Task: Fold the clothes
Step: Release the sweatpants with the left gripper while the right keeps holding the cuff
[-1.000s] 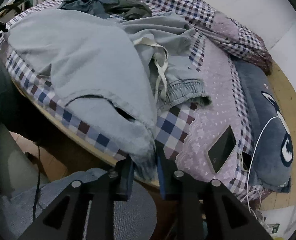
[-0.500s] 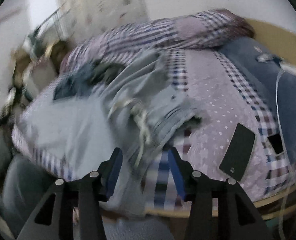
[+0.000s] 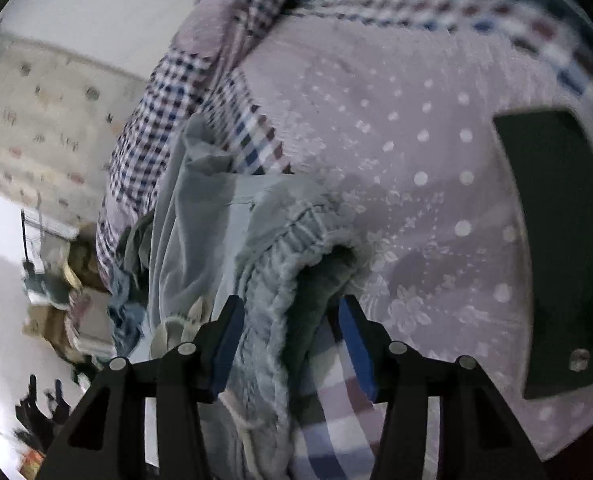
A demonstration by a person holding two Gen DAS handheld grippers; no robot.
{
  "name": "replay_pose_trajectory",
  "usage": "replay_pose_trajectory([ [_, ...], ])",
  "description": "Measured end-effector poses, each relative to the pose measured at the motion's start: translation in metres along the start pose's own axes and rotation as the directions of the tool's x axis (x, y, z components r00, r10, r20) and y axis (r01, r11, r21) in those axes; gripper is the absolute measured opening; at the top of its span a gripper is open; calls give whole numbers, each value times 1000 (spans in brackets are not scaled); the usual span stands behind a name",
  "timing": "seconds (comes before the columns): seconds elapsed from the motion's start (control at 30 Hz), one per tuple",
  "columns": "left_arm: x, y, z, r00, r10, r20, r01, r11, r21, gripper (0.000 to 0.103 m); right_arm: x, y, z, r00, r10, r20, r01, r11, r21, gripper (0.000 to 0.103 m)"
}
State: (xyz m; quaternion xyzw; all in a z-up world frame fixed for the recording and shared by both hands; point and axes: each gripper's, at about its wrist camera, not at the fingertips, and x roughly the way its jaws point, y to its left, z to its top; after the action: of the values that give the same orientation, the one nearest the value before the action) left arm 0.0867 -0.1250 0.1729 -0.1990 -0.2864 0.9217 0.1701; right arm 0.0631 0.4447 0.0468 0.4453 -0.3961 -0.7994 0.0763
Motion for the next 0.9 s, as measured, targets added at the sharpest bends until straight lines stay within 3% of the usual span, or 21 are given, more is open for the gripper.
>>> replay_pose_trajectory([
  [0.07, 34, -5, -15, 998, -22, -54, 22, 1000, 5, 84, 11, -5, 6, 1000, -11, 4, 11, 1000, 11, 56],
  [0.17, 55, 4, -34, 996, -28, -85, 27, 1000, -9, 83, 26, -10, 13, 999, -36, 13, 36, 999, 23, 60],
  [0.4, 83, 51, -68, 992, 43, -116, -60, 987, -147, 83, 43, -1, 24, 997, -76, 22, 77, 995, -70, 61],
  [0.43, 87, 56, -69, 992, 46, -115, -65, 984, -165, 83, 45, 1, 25, 996, -88, 22, 90, 992, -87, 59],
  [0.57, 104, 59, -68, 992, 50, -118, -70, 983, -172, 83, 51, 15, 30, 989, -147, 32, 150, 971, -187, 27],
  [0.73, 115, 49, -68, 992, 26, -120, -44, 987, -155, 83, 50, 40, 40, 975, -206, 85, 222, 925, -309, 14],
  [0.9, 112, 40, -67, 993, 5, -120, -21, 991, -135, 83, 21, 61, 78, 950, -236, 204, 291, 904, -314, 8],
])
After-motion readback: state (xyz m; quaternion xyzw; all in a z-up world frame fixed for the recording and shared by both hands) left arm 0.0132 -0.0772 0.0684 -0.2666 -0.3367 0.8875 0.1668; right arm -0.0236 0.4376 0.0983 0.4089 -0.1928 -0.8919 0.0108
